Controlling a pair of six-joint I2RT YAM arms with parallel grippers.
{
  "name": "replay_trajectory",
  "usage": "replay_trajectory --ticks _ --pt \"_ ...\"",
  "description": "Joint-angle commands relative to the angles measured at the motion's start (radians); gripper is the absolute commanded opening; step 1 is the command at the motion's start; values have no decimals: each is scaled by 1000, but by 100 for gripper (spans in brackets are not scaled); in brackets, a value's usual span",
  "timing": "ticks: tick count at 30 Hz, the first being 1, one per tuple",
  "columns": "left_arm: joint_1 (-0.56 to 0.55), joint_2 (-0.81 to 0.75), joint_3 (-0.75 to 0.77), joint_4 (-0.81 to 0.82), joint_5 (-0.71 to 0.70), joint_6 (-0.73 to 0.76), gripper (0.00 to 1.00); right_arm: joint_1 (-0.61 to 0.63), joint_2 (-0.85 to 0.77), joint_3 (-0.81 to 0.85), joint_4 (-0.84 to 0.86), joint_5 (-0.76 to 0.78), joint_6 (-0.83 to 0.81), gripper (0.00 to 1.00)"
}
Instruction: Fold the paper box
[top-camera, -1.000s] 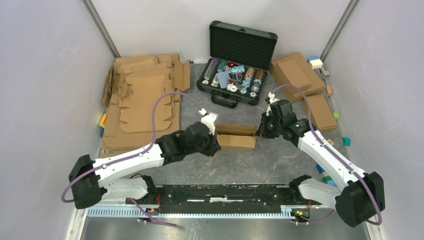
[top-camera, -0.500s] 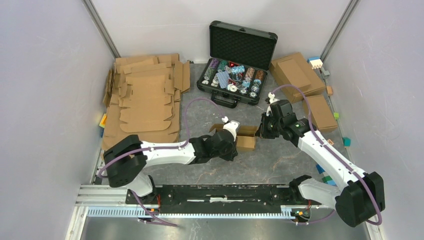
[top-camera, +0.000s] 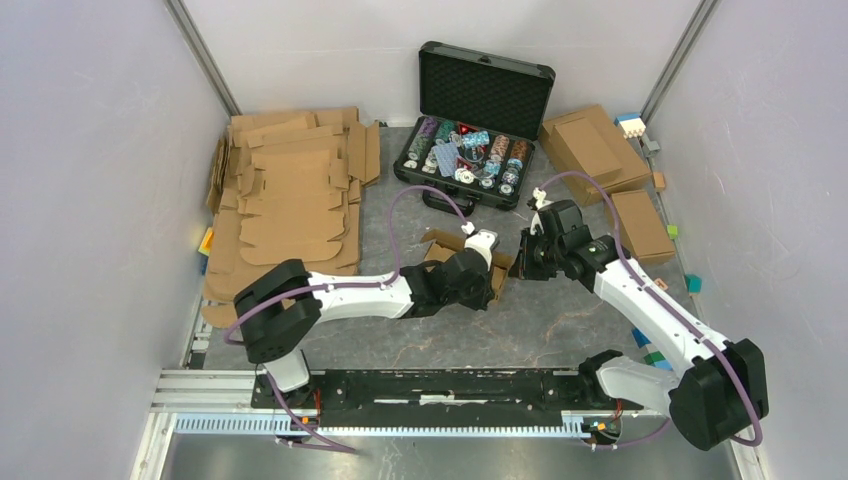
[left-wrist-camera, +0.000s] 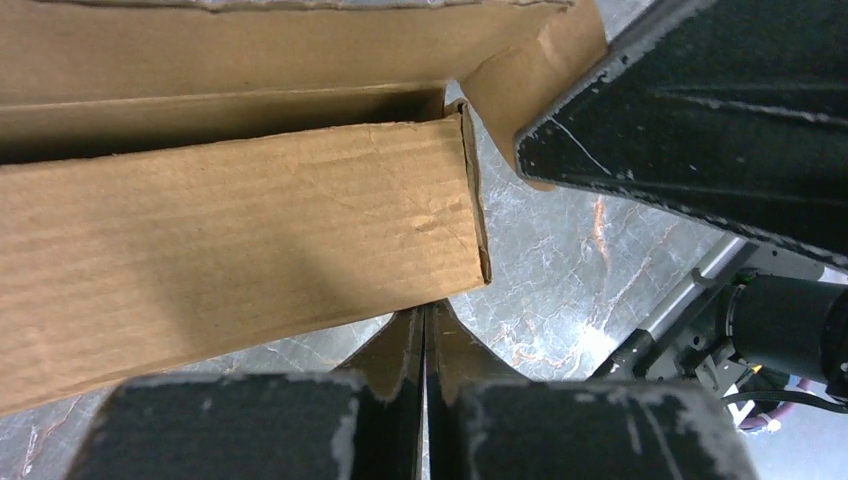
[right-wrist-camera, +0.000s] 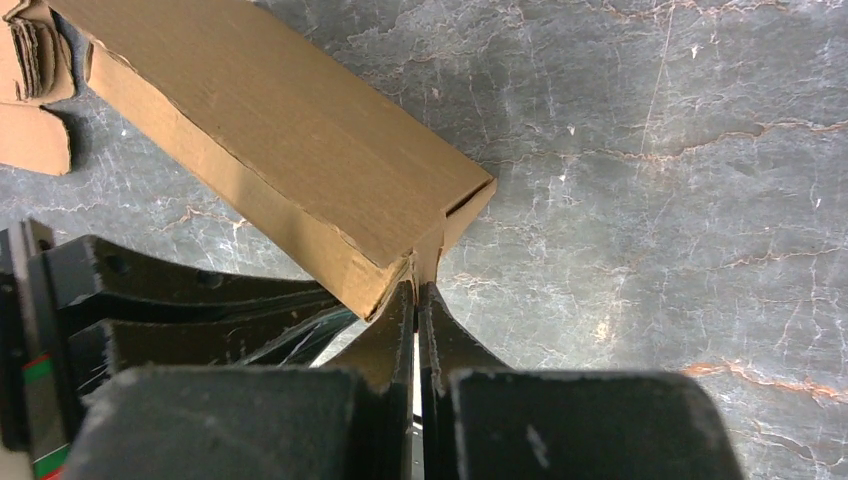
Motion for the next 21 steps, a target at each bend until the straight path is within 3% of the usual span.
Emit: replay_trajectory --ticks 1,10,21 --pt "4 35 50 41 -25 2 2 6 10 39 -46 -26 2 0" --pt "7 61 58 58 -21 13 2 6 18 52 -43 -68 55 0" --pt "8 67 39 95 -18 22 2 6 -31 1 -16 -62 272 0"
